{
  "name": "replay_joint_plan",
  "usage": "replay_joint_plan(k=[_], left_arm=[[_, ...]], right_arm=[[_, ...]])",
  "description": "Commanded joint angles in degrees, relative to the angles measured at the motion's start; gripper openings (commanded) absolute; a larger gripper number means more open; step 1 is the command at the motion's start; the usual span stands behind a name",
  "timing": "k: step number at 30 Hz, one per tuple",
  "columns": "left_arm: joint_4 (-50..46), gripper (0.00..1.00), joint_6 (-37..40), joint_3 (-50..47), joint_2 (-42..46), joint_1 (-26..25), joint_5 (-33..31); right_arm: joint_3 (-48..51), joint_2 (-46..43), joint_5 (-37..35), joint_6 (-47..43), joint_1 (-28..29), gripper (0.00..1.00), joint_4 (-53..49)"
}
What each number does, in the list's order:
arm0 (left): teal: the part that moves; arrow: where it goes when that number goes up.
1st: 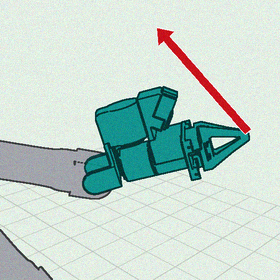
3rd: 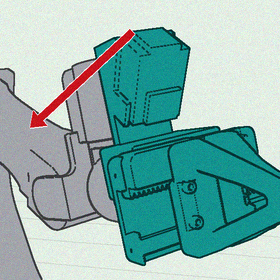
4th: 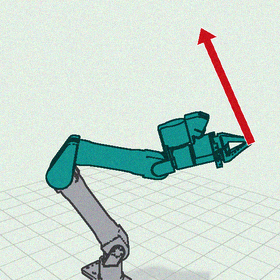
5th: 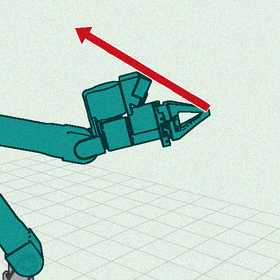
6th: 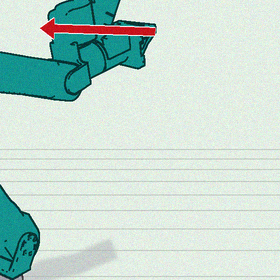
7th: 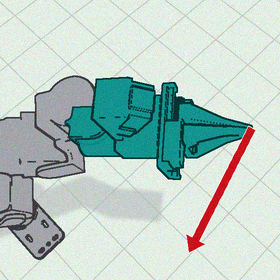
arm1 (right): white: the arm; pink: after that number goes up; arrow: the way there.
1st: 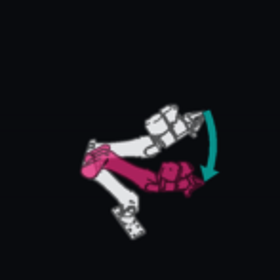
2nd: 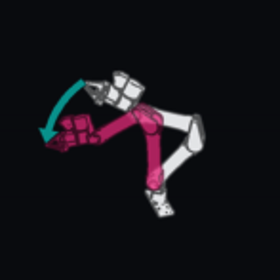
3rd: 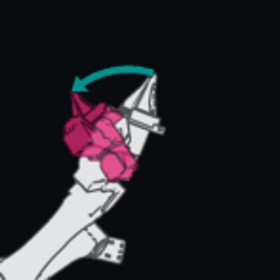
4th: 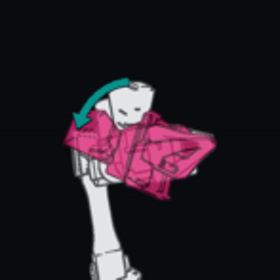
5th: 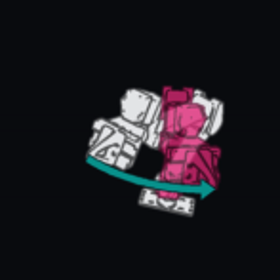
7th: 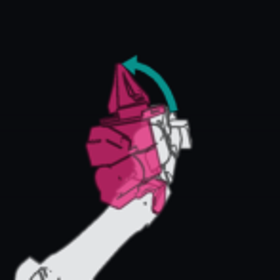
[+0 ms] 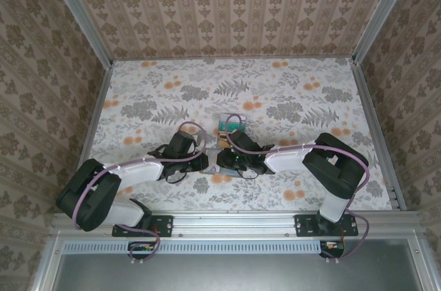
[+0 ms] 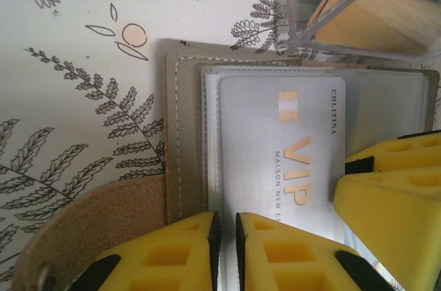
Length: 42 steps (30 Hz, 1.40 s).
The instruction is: Take the credit cards out of the card holder
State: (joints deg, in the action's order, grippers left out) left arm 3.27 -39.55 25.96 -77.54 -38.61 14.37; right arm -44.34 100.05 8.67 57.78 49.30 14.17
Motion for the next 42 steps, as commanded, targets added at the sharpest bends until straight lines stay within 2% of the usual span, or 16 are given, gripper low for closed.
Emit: replay_joint_plan(k=[1, 6, 10, 11, 22, 33, 38, 42], left_arm=[[-0.7, 0.17, -1.0, -0.7, -0.6, -0.8, 0.8], [-0.6, 0.16, -1.1, -0.7, -0.6, -1.0, 0.8], [-0.9, 0.15, -1.1, -0.7, -0.5, -1.1, 0.6], [-1.1, 0.15, -1.2, -0.7, -0.4, -1.2, 0.4], [-5.6, 0.01, -2.1, -0.4, -1.1, 0.9, -2.9], [-6.3, 0.00, -2.2, -0.3, -0.9, 1.4, -2.6], [-6.3, 0.00, -1.9, -0.1, 0.2, 1.4, -2.0], [-6.5, 0.02, -1.7, -0.1, 2.1, 1.3, -1.5]], right_arm=[[-1.1, 1.4, 1.1, 1.0, 0.3, 0.20, 0.2], [-1.0, 1.5, 1.4, 1.2, 0.3, 0.16, 0.6], [-0.7, 1.2, 1.4, 1.2, 0.3, 0.01, 0.9], [-0.5, 1.1, 1.4, 1.2, 0.2, 0.00, 1.0], [4.6, -4.7, -0.9, 1.1, -1.2, 0.00, 0.6], [10.9, -14.0, -2.7, -0.4, -3.8, 0.00, -3.0], [12.4, -22.2, -3.0, -5.1, -4.8, 0.00, -9.0], [8.1, -27.4, -2.8, -14.8, -4.9, 0.00, -19.5]])
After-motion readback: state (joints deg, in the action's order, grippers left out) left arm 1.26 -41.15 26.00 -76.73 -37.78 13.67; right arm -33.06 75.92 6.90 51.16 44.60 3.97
